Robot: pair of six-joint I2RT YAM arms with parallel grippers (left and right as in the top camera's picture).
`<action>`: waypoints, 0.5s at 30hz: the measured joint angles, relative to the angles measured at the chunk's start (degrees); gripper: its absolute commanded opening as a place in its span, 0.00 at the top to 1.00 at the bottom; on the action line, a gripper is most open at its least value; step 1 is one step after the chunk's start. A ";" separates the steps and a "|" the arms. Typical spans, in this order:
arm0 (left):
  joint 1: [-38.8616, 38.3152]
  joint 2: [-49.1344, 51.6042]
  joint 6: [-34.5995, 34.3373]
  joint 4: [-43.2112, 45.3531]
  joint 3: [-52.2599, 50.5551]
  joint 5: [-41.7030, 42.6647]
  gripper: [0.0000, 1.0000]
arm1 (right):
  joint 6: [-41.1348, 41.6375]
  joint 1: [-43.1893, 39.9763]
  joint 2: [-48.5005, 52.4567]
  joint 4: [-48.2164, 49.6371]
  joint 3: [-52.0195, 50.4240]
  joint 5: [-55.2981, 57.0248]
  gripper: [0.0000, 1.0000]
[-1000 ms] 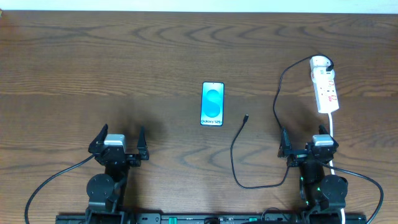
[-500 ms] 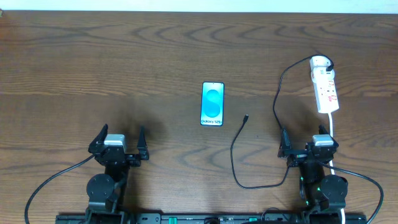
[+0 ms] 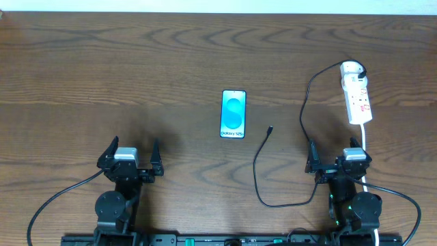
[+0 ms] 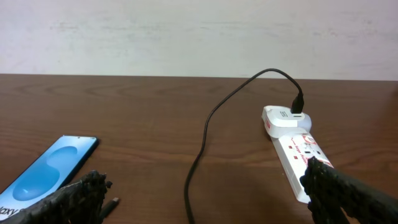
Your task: Plug charger to phone and switch on socket
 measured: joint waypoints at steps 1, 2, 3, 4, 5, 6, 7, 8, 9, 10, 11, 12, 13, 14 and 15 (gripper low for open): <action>0.00 0.00 0.02 0.09 0.00 0.00 0.02 | 0.00 0.00 -0.02 0.00 0.00 0.00 0.01; 0.00 0.00 -0.04 0.42 0.00 0.04 0.02 | 0.00 0.00 -0.02 0.02 0.00 0.00 0.01; 0.00 0.00 -0.26 0.50 0.00 0.20 0.02 | 0.00 0.00 0.00 0.00 0.00 0.00 0.01; 0.00 0.00 -0.96 0.68 0.00 1.27 0.02 | -0.02 0.00 -0.02 0.00 0.00 -0.02 0.01; 0.00 0.00 -1.40 0.92 0.00 2.60 0.02 | 0.00 0.00 -0.02 0.00 0.00 0.00 0.01; 0.00 0.02 -1.68 1.11 -0.02 3.45 0.02 | 0.00 0.00 -0.02 0.02 0.00 0.00 0.01; 0.00 0.00 -2.19 1.95 -0.04 5.25 0.02 | 0.00 0.00 0.00 0.00 0.00 0.00 0.01; 0.00 0.02 -2.58 3.06 -0.11 6.49 0.02 | 0.00 0.00 -0.02 0.02 0.00 0.00 0.01; 0.00 0.00 -2.84 4.20 -0.11 7.65 0.02 | 0.00 0.00 -0.02 0.00 0.00 -0.02 0.01; 0.00 0.02 -3.06 5.90 -0.22 8.52 0.02 | 0.00 0.00 -0.02 0.00 0.00 0.00 0.01; 0.00 0.02 -3.34 7.63 -0.37 9.22 0.02 | 0.00 0.00 -0.02 0.00 0.00 0.00 0.01; 0.00 0.02 -4.00 9.81 -0.44 10.21 0.02 | 0.00 0.00 -0.02 0.00 0.00 0.00 0.01; 0.00 0.00 -4.57 12.17 -0.48 10.95 0.02 | -0.02 0.00 -0.02 0.00 0.00 0.00 0.01; 0.00 0.00 -5.53 14.25 -0.52 11.67 0.02 | 0.00 0.00 0.00 0.00 0.00 0.00 0.01; 0.00 0.00 -6.45 16.17 -0.52 12.22 0.02 | 0.00 0.00 0.00 0.02 0.00 0.00 0.01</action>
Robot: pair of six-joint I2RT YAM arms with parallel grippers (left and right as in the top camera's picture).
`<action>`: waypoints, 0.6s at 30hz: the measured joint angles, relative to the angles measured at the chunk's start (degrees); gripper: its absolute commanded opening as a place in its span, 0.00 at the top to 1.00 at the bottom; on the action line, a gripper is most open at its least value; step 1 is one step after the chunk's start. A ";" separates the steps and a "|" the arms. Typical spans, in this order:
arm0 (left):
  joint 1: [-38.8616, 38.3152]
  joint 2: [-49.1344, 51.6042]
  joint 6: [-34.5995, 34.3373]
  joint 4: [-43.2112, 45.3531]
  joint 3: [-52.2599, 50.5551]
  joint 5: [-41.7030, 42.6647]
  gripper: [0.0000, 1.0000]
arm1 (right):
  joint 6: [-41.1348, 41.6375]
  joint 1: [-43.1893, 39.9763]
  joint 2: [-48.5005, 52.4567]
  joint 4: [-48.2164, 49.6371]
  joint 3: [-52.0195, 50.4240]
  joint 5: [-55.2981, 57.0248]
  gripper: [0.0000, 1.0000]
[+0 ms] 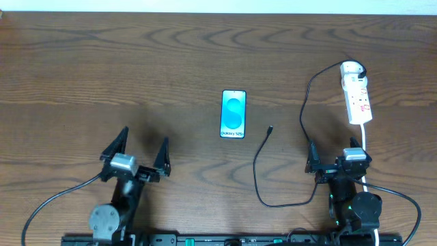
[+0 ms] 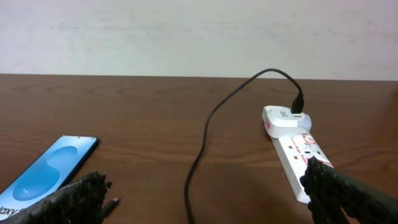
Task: Plug charger to phone and switch on socket
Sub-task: 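Reach the left gripper forward over the phone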
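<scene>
A blue-screened phone (image 1: 233,114) lies face up mid-table, also at the left edge of the right wrist view (image 2: 50,168). The black charger cable (image 1: 258,167) loops across the table; its free plug tip (image 1: 270,128) rests just right of the phone, apart from it. The cable's other end sits in the adapter on the white socket strip (image 1: 357,100) at the far right (image 2: 292,146). My left gripper (image 1: 136,145) stands open at the front left, holding nothing. My right gripper (image 1: 339,152) is open below the strip, its fingers (image 2: 81,193) wide apart over bare table.
A white lead from the socket strip runs down past my right arm toward the front edge. A pale wall borders the table's far side.
My left gripper has moved a little forward and upward, its fingers now reaching further toward the middle of the table. The right arm, phone, cable and strip are unchanged.
</scene>
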 measured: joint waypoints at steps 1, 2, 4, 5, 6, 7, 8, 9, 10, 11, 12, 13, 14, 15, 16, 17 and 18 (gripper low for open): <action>0.00 0.00 -1.46 2.45 0.00 0.63 0.02 | 0.00 0.00 0.00 0.00 0.00 0.00 0.01; 0.00 -0.02 -2.43 2.80 0.07 0.94 0.02 | -0.02 0.00 -0.02 -0.02 0.00 0.00 0.01; 0.00 -0.02 -4.04 1.60 0.57 1.40 0.02 | 0.00 0.00 0.00 0.00 0.00 0.00 0.01; 0.00 0.02 -4.55 0.35 1.16 1.46 0.02 | -0.02 0.00 0.00 -0.02 0.00 0.00 0.01; 0.00 0.26 -5.25 -2.23 2.47 1.62 0.02 | -0.02 0.00 0.00 -0.02 0.00 0.00 0.01; 0.00 0.98 -5.64 -5.40 4.68 1.73 0.02 | 0.00 0.00 0.00 -0.02 0.00 0.00 0.01; 0.00 1.81 -5.81 -8.04 6.84 1.73 0.02 | -0.02 0.00 0.00 0.00 0.00 0.00 0.01; 0.00 2.99 -5.81 -11.19 9.42 1.70 0.02 | -0.02 0.00 -0.02 0.00 0.00 0.00 0.01; 0.00 4.92 -5.77 -15.87 12.94 1.73 0.02 | 0.00 0.00 0.00 -0.04 0.00 0.00 0.01; 0.00 7.58 -5.57 -20.13 16.90 1.62 0.02 | 0.00 0.00 -0.02 0.00 0.00 0.00 0.01; 0.00 10.16 -5.35 -23.06 20.15 1.36 0.02 | 0.00 0.00 0.00 0.00 0.00 0.00 0.01; 0.00 13.25 -5.20 -27.47 24.15 1.33 0.02 | 0.00 0.00 0.00 -0.02 -0.02 0.00 0.01; 0.00 16.59 -4.92 -30.36 27.76 1.22 0.02 | 0.00 0.00 0.00 0.04 -0.02 0.00 0.01; 0.00 22.10 -4.31 -35.98 33.90 1.22 0.02 | 0.00 0.00 -0.02 -0.04 -0.02 0.00 0.01; 0.00 25.70 -3.78 -38.91 37.51 1.27 0.02 | -0.02 0.00 0.00 0.04 -0.02 0.02 0.01; 0.00 29.83 -3.17 -43.56 42.07 2.08 0.02 | -0.02 0.00 -0.02 0.07 -0.04 0.02 0.01; 0.07 33.92 -2.47 -45.64 46.16 3.82 0.02 | -0.02 0.00 0.00 0.07 -0.04 0.02 0.01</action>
